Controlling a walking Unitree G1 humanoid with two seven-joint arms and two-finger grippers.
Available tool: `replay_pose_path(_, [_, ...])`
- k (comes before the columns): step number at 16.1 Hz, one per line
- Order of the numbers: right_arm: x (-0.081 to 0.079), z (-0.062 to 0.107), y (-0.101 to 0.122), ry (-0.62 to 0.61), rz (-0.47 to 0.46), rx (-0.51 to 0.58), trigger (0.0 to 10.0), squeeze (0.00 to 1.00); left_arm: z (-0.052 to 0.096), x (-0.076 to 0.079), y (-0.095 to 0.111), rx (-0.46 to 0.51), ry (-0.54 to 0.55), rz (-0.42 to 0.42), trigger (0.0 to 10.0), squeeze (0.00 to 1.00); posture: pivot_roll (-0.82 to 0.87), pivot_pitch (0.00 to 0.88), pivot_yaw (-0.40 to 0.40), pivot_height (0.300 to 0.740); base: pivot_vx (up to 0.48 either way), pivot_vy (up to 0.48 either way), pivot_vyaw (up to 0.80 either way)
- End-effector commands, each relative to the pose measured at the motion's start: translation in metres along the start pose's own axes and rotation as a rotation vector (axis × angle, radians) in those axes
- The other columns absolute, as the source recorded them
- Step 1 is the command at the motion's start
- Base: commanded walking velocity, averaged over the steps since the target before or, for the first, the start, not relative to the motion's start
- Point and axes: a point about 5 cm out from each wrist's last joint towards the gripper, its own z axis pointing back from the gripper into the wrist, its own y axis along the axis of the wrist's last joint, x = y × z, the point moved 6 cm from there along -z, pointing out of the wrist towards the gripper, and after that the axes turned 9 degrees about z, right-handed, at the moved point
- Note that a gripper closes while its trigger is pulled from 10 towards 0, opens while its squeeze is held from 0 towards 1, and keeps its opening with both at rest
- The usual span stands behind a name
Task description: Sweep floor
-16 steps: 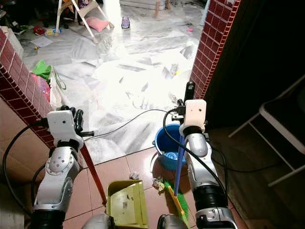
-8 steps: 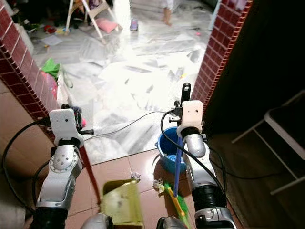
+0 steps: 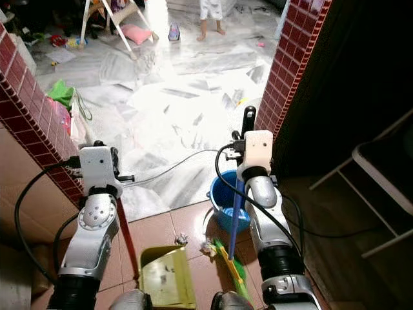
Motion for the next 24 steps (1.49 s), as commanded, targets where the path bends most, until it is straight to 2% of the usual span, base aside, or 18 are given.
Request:
replay_pose_path(1, [0.002,-0.003,0.013,-0.009,-0.008,0.048,10.0,0.0,-0.003,0.001,0.005,0.015,0.001,-0.005,10.0,0.0,-0.01,0.058,-0.02,0.74,-0.315,0.0,0.0])
replay_pose_path(6, [0.001,-0.004,0.014,0.0,-0.008,0.051,10.0,0.0,-0.003,0.003,0.007,0.023,-0.001,-0.001,10.0,0.0,-0.01,0.061,-0.021,0.74,-0.181,0.0,0.0])
replay_pose_path(12, [0.011,-0.005,0.013,-0.037,0.038,0.046,10.0,0.0,-0.006,0.004,0.014,0.042,0.006,0.013,10.0,0.0,-0.01,0.064,-0.02,0.74,0.0,0.0,0.0])
replay_pose_path(14, [0.018,-0.006,0.015,-0.064,0.063,0.047,10.0,0.0,-0.007,0.001,0.025,0.085,0.017,0.005,10.0,0.0,-0.01,0.063,-0.019,0.74,0.0,0.0,0.0])
replay_pose_path(16, [0.027,-0.007,0.015,-0.096,0.097,0.043,10.0,0.0,-0.009,-0.012,0.034,0.126,0.06,-0.009,10.0,0.0,-0.01,0.063,-0.019,0.74,0.0,0.0,0.0])
replay_pose_path(17, [0.035,-0.008,0.015,-0.126,0.119,0.039,10.0,0.0,-0.012,-0.024,0.04,0.145,0.098,-0.022,10.0,0.0,-0.01,0.064,-0.018,0.74,0.0,0.0,0.0])
replay_pose_path(18, [0.036,-0.008,0.015,-0.129,0.12,0.039,10.0,0.0,-0.013,-0.025,0.041,0.148,0.099,-0.018,10.0,0.0,-0.01,0.064,-0.018,0.74,0.0,0.0,0.0])
replay_pose_path(20, [0.038,-0.01,0.015,-0.132,0.122,0.04,10.0,0.0,-0.017,-0.03,0.057,0.199,0.103,-0.014,10.0,0.0,-0.01,0.064,-0.025,0.74,0.0,0.0,0.0])
replay_pose_path(24, [0.033,-0.011,0.016,-0.116,0.111,0.046,10.0,0.0,-0.023,-0.04,0.077,0.282,0.124,-0.066,10.0,0.0,-0.01,0.062,-0.027,0.74,0.0,0.0,0.0])
